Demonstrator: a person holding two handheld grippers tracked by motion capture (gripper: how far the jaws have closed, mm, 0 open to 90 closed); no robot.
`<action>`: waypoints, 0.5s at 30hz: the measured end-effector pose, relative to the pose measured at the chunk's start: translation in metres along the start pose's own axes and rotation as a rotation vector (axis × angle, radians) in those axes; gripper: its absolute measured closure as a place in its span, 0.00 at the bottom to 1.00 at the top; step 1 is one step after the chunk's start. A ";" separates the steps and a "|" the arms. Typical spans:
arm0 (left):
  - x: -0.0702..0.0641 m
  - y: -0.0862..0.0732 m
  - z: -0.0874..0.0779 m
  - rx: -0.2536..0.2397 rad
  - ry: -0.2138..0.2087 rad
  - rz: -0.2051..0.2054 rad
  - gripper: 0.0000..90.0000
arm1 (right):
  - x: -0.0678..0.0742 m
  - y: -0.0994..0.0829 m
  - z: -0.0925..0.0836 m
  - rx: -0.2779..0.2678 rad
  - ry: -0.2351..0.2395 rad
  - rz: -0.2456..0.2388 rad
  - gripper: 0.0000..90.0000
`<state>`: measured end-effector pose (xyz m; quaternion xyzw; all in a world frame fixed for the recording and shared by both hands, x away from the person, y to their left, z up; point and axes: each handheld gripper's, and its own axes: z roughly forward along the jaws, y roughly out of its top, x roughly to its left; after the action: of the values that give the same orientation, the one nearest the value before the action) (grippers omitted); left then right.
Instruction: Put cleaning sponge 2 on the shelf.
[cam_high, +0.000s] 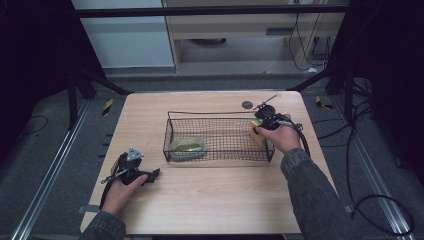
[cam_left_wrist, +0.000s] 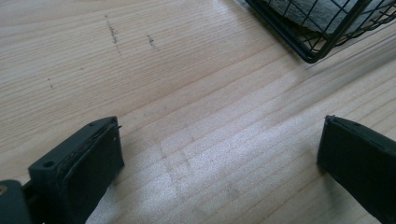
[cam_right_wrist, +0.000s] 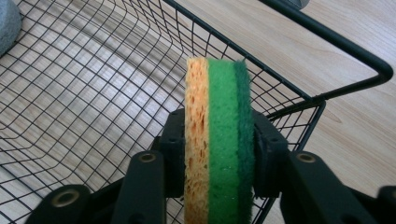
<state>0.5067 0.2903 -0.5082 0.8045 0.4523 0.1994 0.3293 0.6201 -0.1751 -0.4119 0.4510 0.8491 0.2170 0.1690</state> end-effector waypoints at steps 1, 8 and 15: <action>0.000 0.000 0.000 0.000 0.000 0.000 0.00 | 0.000 0.000 0.000 0.000 0.000 0.000 0.67; 0.000 0.000 0.000 0.000 0.000 0.001 0.00 | 0.003 0.001 -0.004 -0.017 0.010 0.001 0.65; 0.000 0.000 0.000 0.000 0.000 0.001 0.00 | 0.005 0.001 -0.009 -0.027 0.018 0.002 0.63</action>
<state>0.5067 0.2903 -0.5082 0.8046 0.4520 0.1994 0.3294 0.6137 -0.1718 -0.4038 0.4474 0.8473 0.2324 0.1672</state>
